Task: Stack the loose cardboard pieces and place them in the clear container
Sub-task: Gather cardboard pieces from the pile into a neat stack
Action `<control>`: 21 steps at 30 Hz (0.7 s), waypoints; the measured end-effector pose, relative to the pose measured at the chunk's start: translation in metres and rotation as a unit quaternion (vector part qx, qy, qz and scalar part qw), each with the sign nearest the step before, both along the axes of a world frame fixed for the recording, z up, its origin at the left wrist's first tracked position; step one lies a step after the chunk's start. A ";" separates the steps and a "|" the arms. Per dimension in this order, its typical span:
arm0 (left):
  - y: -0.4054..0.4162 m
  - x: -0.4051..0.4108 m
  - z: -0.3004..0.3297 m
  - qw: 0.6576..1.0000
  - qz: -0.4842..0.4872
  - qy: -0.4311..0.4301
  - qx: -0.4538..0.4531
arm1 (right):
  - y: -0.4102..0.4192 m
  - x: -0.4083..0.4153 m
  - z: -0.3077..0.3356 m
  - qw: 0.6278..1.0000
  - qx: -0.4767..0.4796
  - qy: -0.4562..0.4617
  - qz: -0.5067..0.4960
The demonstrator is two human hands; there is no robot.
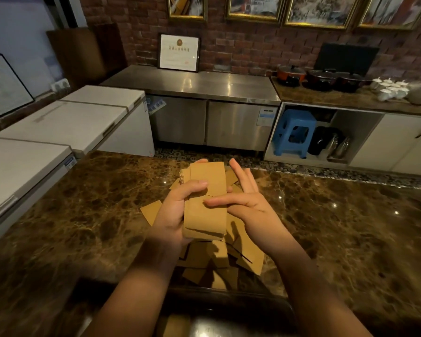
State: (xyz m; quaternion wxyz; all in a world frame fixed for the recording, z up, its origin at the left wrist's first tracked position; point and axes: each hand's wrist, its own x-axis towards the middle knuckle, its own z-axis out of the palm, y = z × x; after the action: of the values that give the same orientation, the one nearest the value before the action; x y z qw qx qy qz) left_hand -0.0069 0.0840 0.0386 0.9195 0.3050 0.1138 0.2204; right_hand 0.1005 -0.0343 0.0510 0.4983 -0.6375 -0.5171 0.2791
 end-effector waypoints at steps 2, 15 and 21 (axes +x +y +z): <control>0.001 -0.002 -0.005 1.000 -0.004 0.009 0.024 | -0.003 0.006 -0.003 0.998 -0.004 0.055 0.013; 0.022 -0.027 -0.008 0.990 0.139 0.021 0.011 | 0.018 0.078 -0.095 0.804 -0.553 -0.059 -0.210; 0.025 -0.021 -0.017 0.989 0.146 0.018 -0.013 | 0.031 0.077 -0.100 0.806 -0.525 -0.080 -0.260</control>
State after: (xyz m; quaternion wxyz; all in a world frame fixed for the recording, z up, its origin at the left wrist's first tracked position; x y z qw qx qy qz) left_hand -0.0281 0.1086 0.0218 0.8790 0.2771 0.1763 0.3456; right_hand 0.1779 -0.0028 -0.0495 0.0985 -0.9327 -0.1444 0.3155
